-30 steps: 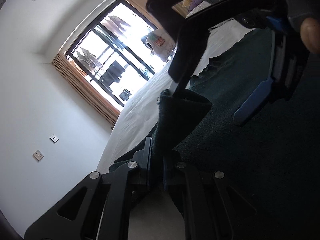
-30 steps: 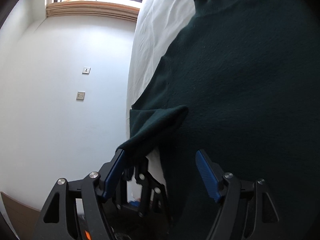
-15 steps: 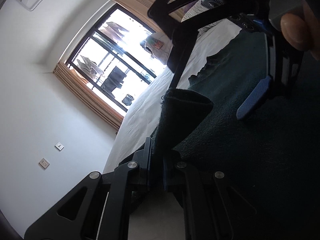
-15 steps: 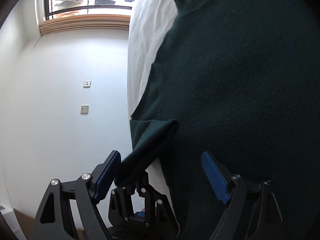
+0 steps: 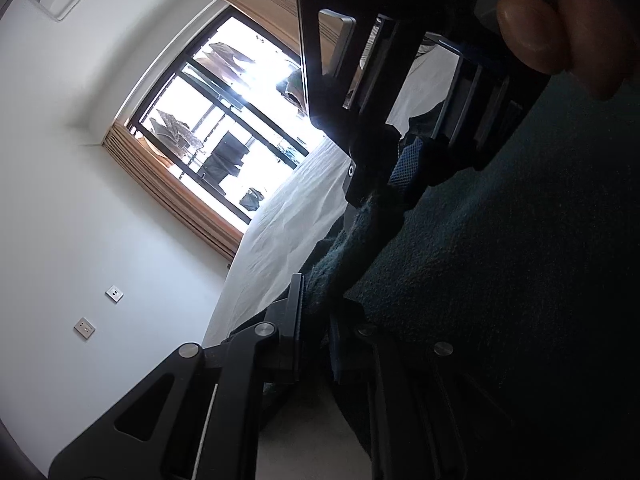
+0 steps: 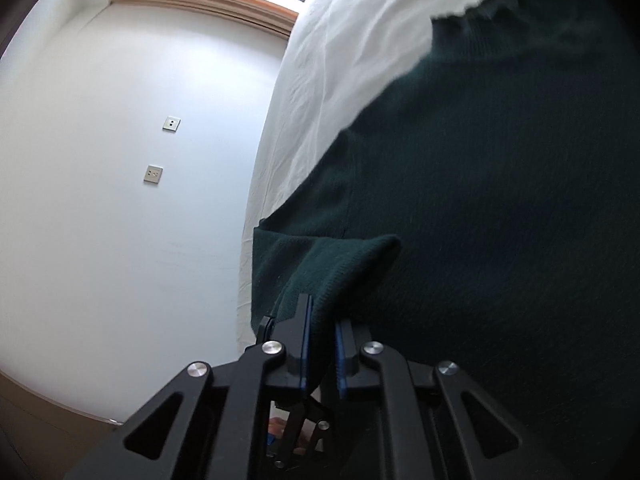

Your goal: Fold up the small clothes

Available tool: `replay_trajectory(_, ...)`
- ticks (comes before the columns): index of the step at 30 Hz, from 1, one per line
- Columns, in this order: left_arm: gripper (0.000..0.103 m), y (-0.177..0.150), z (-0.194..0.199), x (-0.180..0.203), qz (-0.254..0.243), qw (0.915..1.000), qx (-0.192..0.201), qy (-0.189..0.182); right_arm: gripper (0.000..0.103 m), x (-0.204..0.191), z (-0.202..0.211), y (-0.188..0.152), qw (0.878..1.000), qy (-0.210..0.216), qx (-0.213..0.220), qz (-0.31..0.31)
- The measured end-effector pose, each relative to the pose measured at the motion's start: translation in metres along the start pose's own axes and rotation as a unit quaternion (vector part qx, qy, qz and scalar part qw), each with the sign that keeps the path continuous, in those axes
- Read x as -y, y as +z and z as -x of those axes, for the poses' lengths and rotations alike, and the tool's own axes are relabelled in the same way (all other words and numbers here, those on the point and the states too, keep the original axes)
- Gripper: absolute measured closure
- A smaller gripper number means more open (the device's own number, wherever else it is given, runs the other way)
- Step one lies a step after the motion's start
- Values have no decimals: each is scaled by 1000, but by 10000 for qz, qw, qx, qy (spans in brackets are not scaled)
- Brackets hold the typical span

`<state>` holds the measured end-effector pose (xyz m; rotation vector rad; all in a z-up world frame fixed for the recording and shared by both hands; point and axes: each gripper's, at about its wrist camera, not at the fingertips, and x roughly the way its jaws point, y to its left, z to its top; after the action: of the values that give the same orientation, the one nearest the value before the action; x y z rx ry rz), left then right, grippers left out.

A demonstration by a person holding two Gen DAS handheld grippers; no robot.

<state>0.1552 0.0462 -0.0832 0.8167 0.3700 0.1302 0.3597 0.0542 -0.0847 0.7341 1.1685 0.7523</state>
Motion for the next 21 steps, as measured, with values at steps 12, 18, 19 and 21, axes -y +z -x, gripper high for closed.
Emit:
replay_trajectory(12,6,22,10,-35,973,9914,139,-861,95,13,80,43,9906,-995,674,651)
replay_trajectory(18,12,12,-8,-85,1618,9833,6,-838,95,56,126,65,9839,-1466,917,445)
replay_trajectory(19,19,7,-17,-93,1740,9810,-130,-850,95,62,131,68,9833,-1509,931,421)
replay_trajectory(21,41,-5,-36,-108,2009,9747,-486,-852,94,74,138,72,9801,-1670,989,408)
